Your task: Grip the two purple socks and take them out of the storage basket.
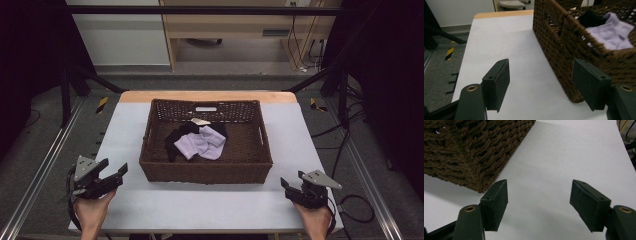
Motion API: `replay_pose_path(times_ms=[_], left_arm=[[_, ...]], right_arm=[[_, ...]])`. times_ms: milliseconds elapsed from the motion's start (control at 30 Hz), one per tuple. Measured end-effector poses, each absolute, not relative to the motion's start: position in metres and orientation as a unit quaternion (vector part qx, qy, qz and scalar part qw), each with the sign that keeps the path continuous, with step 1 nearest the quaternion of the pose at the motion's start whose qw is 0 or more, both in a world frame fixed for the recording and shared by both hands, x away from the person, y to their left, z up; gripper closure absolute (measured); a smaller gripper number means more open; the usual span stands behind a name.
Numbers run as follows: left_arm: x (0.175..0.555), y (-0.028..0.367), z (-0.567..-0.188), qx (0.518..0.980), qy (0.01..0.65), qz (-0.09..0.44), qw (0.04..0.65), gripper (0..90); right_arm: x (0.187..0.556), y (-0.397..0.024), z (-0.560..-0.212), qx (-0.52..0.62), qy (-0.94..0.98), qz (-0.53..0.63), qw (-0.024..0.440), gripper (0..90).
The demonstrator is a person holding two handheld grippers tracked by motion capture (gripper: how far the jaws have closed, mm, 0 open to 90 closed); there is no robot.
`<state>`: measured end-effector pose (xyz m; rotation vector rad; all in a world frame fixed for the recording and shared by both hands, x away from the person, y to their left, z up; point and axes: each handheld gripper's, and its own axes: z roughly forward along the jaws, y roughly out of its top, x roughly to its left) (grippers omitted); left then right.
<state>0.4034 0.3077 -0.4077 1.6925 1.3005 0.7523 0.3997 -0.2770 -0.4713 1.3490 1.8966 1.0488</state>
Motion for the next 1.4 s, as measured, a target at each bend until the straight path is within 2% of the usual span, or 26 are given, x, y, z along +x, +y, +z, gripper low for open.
replay_pose_path(times_ms=[633,1067,1400], left_arm=[[0.404,0.288,-0.367,0.675,0.486,0.302,0.466,32.4],[0.431,0.253,-0.346,0.676,0.458,0.292,0.499,34.2],[0.453,0.230,-0.339,0.690,0.439,0.296,0.493,34.1]], right_arm=[[0.398,-0.276,-0.471,0.506,0.708,0.395,0.295,31.6],[0.397,-0.277,-0.472,0.507,0.708,0.395,0.292,32.2],[0.398,-0.276,-0.472,0.508,0.708,0.395,0.291,32.4]])
